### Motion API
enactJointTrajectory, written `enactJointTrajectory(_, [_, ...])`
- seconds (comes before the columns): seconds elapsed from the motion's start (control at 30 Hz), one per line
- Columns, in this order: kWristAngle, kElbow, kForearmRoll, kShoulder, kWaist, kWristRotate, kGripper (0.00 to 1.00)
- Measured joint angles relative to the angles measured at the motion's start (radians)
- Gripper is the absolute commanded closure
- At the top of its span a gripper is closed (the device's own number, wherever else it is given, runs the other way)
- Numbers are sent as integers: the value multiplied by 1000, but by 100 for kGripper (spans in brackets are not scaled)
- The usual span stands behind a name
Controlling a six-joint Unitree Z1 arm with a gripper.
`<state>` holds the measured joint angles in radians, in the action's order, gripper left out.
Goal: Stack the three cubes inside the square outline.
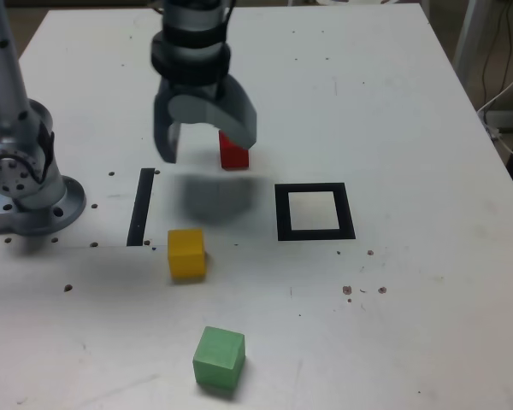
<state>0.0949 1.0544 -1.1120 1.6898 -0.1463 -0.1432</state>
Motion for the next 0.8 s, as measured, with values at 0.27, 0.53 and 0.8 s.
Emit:
enactJointTrajectory(0.27, [8,88,0,109,-103,-75,3])
enactJointTrajectory(0.53, [-8,129,3,199,-179,-151,18])
enactJointTrajectory(0.8, [-7,164,-8,253,-193,-176,68])
